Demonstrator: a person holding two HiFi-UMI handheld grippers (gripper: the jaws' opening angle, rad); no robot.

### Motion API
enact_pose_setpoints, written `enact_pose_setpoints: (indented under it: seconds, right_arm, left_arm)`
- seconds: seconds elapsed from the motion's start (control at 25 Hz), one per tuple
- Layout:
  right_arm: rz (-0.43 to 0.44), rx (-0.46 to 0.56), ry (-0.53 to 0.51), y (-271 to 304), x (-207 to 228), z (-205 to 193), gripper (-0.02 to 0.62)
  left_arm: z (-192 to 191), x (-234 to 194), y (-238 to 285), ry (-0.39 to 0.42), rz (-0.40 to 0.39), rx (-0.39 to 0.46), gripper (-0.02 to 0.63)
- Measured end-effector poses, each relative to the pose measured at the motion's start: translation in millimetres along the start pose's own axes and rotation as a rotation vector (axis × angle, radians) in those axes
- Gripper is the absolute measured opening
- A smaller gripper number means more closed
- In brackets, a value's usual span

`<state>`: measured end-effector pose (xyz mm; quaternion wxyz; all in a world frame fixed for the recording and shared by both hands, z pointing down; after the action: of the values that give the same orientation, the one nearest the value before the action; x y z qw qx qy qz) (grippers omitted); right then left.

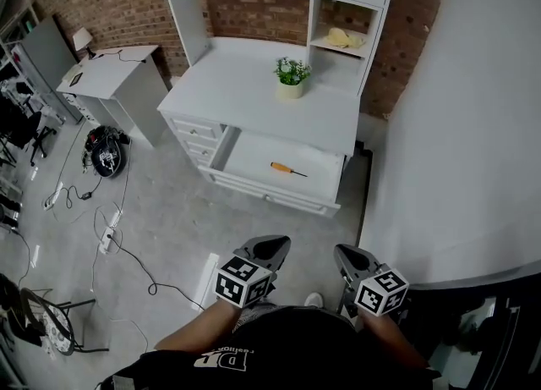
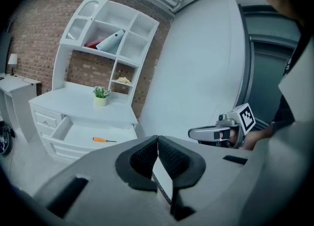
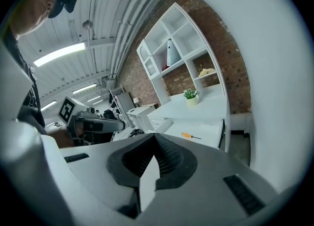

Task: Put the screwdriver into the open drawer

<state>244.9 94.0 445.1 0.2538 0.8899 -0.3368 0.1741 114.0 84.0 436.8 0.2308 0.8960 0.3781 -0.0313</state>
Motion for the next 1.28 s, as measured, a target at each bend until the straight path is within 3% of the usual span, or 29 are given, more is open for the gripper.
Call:
enact_pose_setpoints:
  seconds: [0.24,1.28]
  right_arm:
    - [0.015,-0.005,0.044,0.2,-0.4,-5.0,0.005]
    - [0.033,-0.015,0.014,8.3,-9.2,-5.0,0.005]
  left_arm:
    - [-7.1,-1.2,-6.5,0.001,0.016,-0.027,0.018]
    - [-0.9,-6.3,-15.2,0.005,0.039,-0.001,0.018]
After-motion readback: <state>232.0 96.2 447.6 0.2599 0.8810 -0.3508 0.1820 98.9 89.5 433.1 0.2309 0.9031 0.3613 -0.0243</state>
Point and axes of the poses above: the fingertips, and each gripper's own axes: y forward along the fingers, x to its right, z out of its top, the point moved 1 cm from there along -y, backward along the fingers, and after that the axes turned 6 degrees about y, right-handed, at the moved point
